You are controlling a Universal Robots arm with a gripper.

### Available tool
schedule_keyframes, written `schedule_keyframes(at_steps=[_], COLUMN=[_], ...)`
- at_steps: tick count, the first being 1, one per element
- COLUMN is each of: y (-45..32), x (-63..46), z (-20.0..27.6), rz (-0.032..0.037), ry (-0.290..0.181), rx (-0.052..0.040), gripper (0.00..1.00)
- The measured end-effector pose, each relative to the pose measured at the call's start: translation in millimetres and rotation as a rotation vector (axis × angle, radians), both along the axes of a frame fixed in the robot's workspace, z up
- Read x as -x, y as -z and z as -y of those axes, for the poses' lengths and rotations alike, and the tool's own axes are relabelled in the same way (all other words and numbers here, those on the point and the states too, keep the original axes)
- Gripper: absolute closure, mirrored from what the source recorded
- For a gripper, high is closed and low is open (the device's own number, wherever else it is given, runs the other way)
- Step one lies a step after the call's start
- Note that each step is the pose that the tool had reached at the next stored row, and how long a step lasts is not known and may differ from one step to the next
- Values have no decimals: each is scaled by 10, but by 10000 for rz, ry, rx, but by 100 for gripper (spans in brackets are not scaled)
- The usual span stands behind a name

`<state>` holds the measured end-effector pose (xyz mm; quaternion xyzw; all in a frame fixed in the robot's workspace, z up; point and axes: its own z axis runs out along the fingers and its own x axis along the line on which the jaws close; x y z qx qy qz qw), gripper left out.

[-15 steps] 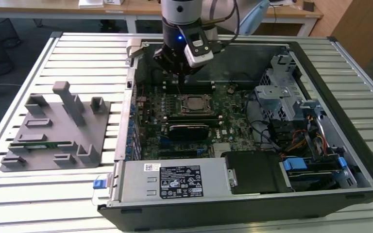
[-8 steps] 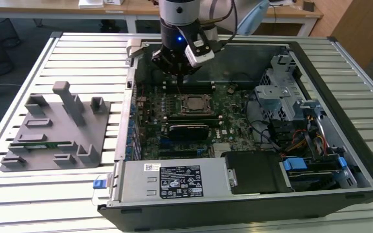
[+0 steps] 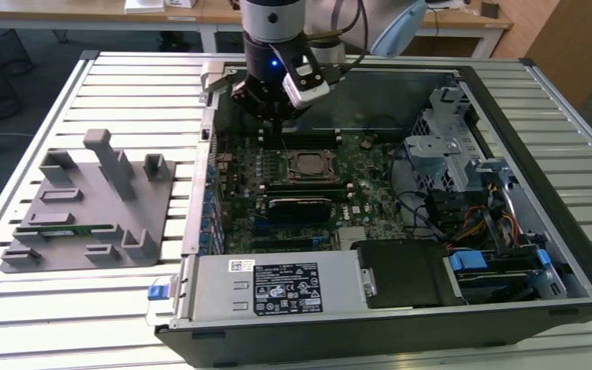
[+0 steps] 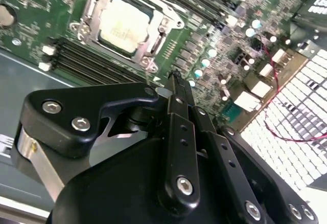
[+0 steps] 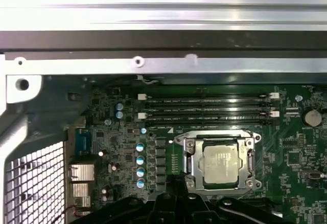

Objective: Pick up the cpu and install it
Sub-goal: 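Install the first cpu locking lever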

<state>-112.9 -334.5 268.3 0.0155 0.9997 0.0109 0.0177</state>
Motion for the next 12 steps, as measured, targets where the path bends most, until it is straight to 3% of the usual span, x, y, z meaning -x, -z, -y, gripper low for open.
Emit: schedule_keyframes(at_steps=[6,12], y=[30,58], x=[76,76], z=[-31,-66], rz=[9,15], ry=[-130,-781], rx=[-33,-37], gripper=[89,89])
